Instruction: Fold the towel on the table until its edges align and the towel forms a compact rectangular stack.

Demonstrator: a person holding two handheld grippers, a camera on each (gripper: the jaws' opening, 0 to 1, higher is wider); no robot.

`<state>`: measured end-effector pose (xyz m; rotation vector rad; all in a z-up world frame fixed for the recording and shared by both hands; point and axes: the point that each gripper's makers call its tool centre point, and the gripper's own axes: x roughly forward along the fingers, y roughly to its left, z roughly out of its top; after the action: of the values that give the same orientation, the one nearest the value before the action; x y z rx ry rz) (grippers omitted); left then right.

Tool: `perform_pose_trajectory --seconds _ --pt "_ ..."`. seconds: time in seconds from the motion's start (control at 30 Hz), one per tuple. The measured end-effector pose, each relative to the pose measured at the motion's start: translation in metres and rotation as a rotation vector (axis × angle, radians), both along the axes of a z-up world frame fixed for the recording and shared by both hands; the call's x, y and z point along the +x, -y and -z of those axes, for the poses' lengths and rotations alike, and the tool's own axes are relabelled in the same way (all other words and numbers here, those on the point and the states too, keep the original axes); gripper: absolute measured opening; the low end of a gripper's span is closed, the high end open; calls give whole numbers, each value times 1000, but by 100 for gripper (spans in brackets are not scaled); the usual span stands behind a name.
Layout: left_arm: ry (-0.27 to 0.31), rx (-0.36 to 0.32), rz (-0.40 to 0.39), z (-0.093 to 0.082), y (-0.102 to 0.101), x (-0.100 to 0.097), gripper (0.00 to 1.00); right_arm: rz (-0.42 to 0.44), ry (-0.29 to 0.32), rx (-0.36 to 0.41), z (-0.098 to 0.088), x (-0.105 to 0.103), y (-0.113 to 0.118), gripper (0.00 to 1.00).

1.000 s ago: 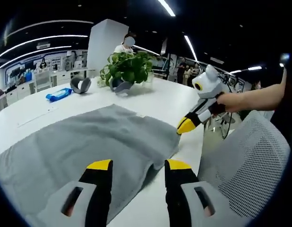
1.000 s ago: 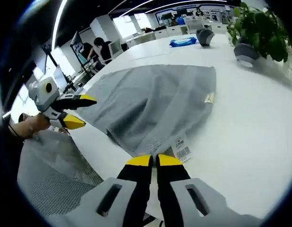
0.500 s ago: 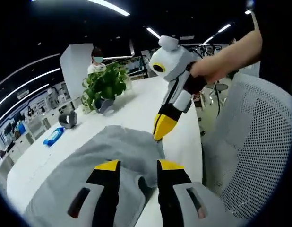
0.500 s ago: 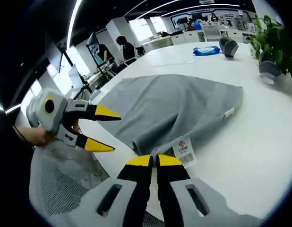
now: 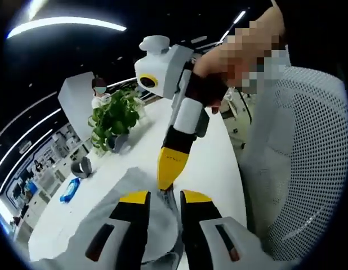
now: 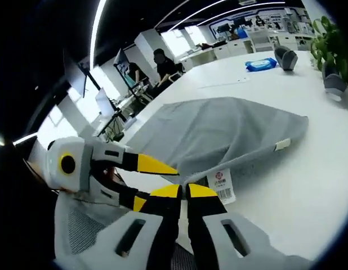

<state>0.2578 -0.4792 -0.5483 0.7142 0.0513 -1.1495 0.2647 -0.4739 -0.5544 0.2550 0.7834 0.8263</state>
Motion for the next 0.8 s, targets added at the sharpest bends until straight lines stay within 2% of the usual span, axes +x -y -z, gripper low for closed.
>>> perform_pose_trajectory --seconds 0.17,0.27,0.47,0.57,0.67,0.8 --pt "21 7 -2 -1 -1 1 18 19 -26 59 -6 0 -6 1" --pt "75 43 -4 -2 -4 4 15 35 -72 99 -7 0 -8 1" --pt "98 51 1 -4 -3 4 12 60 -95 140 -10 0 -9 1" --pt "92 63 -1 -2 -4 4 10 48 -78 135 -8 0 -9 2" --pt "47 58 -7 2 -5 3 7 23 -63 110 -6 -1 -7 3" --pt "10 55 -19 4 -5 2 2 12 -64 113 -9 0 -2 8"
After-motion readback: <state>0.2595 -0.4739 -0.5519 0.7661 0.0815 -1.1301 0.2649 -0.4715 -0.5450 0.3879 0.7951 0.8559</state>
